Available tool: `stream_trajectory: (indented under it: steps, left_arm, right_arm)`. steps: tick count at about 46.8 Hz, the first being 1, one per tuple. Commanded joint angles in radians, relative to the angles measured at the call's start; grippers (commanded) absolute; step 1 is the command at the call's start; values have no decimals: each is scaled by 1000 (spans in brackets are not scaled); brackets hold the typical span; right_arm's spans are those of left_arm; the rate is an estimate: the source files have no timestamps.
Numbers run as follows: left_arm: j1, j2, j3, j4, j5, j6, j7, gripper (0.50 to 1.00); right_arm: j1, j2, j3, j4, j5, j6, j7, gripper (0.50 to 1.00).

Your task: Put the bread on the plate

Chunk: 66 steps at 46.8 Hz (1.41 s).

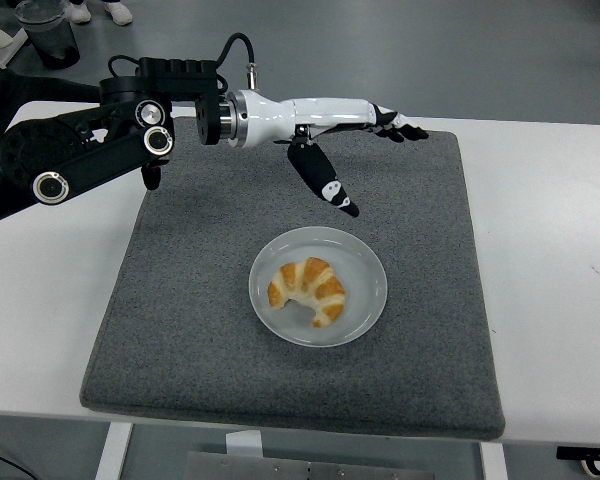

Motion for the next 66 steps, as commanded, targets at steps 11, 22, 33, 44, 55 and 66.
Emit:
stream_trajectory:
  steps: [11, 22, 33, 44, 55, 66]
  left_arm:
    - [0, 1, -64, 142, -282, 0, 0, 1000]
    - [-1, -6, -99, 317, -533, 14, 0, 1000]
    - [14, -6, -102, 391, -673, 43, 0, 1000]
    - [20, -8, -104, 463, -912, 67, -6, 1000]
    - [34, -8, -121, 563, -1055, 94, -5, 1000]
    - [111, -31, -125, 598, -1161, 94, -5, 1000]
  right_arm:
    - [0, 0, 0, 0, 0, 0, 0, 930]
    - [0, 0, 0, 0, 0, 0, 0, 930]
    - [0, 0, 0, 0, 0, 0, 0, 930]
    - [0, 0, 0, 0, 0, 0, 0, 932]
    - [0, 0, 0, 0, 0, 0, 0, 930]
    - [0, 0, -5, 0, -3, 3, 0, 930]
